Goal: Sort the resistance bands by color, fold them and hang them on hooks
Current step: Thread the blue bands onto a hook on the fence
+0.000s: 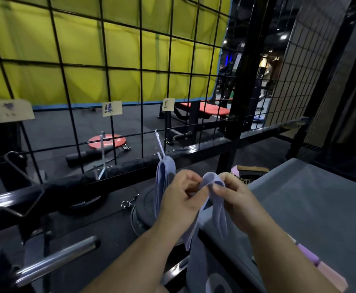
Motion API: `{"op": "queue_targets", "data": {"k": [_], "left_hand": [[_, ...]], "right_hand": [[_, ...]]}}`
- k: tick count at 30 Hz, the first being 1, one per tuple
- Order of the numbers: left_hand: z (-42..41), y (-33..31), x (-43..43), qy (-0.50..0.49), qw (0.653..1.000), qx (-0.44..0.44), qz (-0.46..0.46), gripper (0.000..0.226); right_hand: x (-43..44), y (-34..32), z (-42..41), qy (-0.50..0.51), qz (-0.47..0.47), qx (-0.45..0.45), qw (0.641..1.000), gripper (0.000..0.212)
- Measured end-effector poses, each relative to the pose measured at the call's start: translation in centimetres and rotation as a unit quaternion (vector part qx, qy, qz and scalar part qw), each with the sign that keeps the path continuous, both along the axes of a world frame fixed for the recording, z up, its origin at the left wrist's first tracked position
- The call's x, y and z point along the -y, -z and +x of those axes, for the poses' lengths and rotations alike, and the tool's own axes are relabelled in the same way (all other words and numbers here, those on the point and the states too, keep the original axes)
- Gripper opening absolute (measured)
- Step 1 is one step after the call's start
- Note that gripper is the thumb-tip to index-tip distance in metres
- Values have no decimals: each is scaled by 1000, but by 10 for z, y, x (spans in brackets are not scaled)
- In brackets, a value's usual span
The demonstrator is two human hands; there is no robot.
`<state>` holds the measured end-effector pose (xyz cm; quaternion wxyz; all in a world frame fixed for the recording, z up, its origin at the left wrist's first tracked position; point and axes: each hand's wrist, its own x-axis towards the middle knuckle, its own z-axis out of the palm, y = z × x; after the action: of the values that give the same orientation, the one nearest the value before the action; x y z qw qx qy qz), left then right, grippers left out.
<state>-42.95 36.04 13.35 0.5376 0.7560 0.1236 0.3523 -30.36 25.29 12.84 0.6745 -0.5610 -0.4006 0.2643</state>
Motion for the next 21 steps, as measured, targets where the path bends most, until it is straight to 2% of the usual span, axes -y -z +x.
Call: {"op": "queue_targets", "data": {"k": [4, 11, 14, 17, 21], "left_hand": [[-17, -4, -9, -14, 1000, 10, -4, 18], [-36, -8, -32, -44, 998, 44, -31, 20], [-45, -12, -40, -58, 997, 57, -11, 25], [-52, -18, -48, -73, 995, 65, 0, 19], [-53, -29, -59, -123, 991, 60, 15, 9]], "right_hand": [[-11, -5, -3, -40, 24, -49, 998, 53], [-39, -22, -13, -90, 53, -70, 992, 54], [-50, -33, -18, -101, 37, -46, 993, 45], [-61, -44, -26, -114, 45, -30, 992, 25], [-78, -57, -33, -101, 41, -4, 994, 22]]}}
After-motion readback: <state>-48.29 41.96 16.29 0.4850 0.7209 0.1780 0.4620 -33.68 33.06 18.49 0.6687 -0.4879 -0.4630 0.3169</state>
